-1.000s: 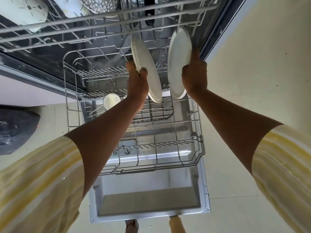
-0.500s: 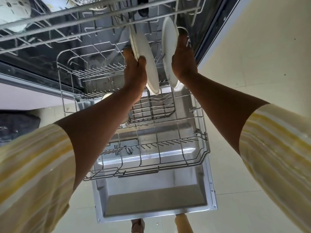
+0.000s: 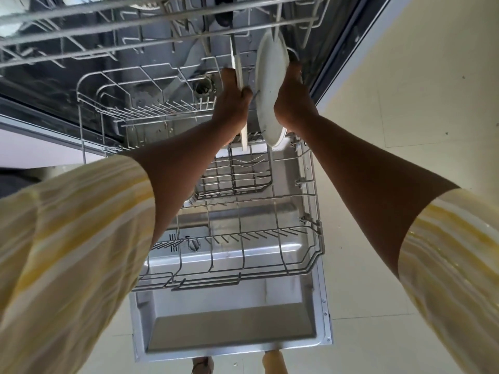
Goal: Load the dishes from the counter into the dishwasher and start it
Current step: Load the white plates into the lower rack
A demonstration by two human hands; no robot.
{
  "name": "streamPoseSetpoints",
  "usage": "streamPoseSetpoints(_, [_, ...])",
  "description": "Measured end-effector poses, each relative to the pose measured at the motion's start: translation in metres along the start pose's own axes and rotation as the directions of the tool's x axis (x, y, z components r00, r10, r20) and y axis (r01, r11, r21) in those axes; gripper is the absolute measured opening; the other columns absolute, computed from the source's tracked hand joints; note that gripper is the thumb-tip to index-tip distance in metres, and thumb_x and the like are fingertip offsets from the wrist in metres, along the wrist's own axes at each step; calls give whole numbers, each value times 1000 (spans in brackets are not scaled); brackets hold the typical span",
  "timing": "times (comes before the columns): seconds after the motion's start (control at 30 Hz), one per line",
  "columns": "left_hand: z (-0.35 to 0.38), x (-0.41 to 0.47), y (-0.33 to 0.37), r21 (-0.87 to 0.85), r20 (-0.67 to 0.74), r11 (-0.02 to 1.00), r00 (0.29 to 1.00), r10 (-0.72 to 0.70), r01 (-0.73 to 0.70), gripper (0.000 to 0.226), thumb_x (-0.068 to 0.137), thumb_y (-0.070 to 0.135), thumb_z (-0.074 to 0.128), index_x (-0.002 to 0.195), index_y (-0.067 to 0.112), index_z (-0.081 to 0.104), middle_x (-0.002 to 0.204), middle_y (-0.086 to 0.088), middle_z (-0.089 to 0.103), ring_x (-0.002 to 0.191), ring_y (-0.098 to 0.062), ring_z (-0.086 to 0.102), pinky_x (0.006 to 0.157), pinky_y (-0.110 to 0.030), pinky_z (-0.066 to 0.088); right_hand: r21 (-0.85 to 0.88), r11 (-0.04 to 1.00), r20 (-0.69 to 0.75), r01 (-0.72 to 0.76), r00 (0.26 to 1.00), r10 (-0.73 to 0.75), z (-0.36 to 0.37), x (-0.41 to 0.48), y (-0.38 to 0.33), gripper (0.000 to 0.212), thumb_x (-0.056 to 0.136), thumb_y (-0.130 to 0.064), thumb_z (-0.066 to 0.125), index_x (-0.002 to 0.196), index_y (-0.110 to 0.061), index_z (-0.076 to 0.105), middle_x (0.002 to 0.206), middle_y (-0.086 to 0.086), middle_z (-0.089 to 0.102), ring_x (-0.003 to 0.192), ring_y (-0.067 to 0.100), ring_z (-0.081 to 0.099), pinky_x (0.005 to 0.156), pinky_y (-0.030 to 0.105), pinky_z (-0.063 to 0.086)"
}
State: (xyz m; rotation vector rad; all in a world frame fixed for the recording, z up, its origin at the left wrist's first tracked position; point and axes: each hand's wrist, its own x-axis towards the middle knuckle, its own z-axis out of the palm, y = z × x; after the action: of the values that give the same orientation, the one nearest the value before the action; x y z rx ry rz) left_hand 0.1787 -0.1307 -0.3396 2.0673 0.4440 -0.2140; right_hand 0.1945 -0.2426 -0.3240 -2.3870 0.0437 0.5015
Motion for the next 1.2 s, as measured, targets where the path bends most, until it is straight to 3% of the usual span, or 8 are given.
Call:
streamPoseSetpoints(0.23, [18, 11, 13, -31, 252, 993, 962, -104, 115, 35, 92, 37, 54, 112, 20, 30, 111, -2, 43, 100, -27, 50, 69, -42, 53, 127, 992, -31, -18, 999, 22, 1, -8, 6, 37, 98, -8, 29, 134, -8, 22, 99, 5, 49, 80, 17, 48, 71, 28, 44])
streamPoseSetpoints(0.47, [19, 12, 11, -76, 304, 964, 926, -222, 256, 50, 91, 32, 57, 125, 14, 26, 135, -6, 37, 111, -26, 42, 83, -57, 46, 98, 995, 46, -20, 999, 15, 4, -12, 6, 44, 94, -1, 35, 134, -3, 18, 119, 13, 47, 89, 18, 42, 77, 32, 48])
streamPoseSetpoints(0.57, [19, 10, 14, -82, 300, 946, 913, -277, 314, 49, 91, 41, 55, 117, 14, 24, 143, -12, 32, 115, -29, 41, 84, -57, 46, 150, 987, 73, -49, 997, 38, 5, -12, 4, 48, 90, 5, 33, 134, -4, 17, 96, -2, 46, 87, 16, 48, 81, 31, 46])
streamPoseSetpoints(0.7, [23, 0, 14, -158, 253, 924, 919, -304, 349, 59, 90, 56, 45, 126, 16, 23, 140, -10, 35, 107, -23, 40, 82, -47, 42, 220, 971, 16, -91, 996, 90, 9, -24, 4, 50, 94, -7, 40, 138, -6, 17, 107, 13, 52, 69, 12, 48, 62, 17, 44])
streamPoseSetpoints(0.87, [15, -17, -5, -15, 205, 965, 946, -252, 261, 59, 93, 57, 35, 134, 15, 25, 131, -20, 47, 111, -29, 52, 93, -41, 43, 191, 947, -63, -259, 959, 275, 13, -45, 21, 41, 91, 3, 33, 132, -3, 28, 120, 23, 57, 104, 35, 57, 72, 32, 40])
streamPoseSetpoints(0.97, [9, -29, -14, -24, 176, 972, 958, -228, 236, 57, 96, 52, 32, 137, 13, 26, 122, -11, 49, 83, -14, 51, 70, -24, 40, 125, 966, -72, -226, 969, 236, 17, -61, 25, 44, 90, 6, 30, 134, -3, 34, 119, 23, 56, 106, 38, 56, 78, 35, 42])
streamPoseSetpoints(1.03, [6, -39, -21, 8, 126, 974, 966, -225, 226, 53, 98, 48, 30, 135, 10, 30, 123, -13, 53, 90, -20, 54, 70, -25, 38, 90, 978, -62, -189, 979, 195, 24, -75, 28, 51, 90, 7, 32, 140, -3, 28, 126, 20, 52, 112, 35, 53, 82, 29, 39])
streamPoseSetpoints(1.2, [-2, -78, -45, 1, 0, 966, 966, -259, 259, 40, 102, 32, 32, 133, 7, 32, 125, -22, 54, 108, -35, 56, 80, -34, 43, -224, 974, 46, 36, 999, -27, 48, -116, 40, 58, 95, 0, 34, 145, 5, 7, 154, 23, 11, 143, 34, 11, 115, 37, 23])
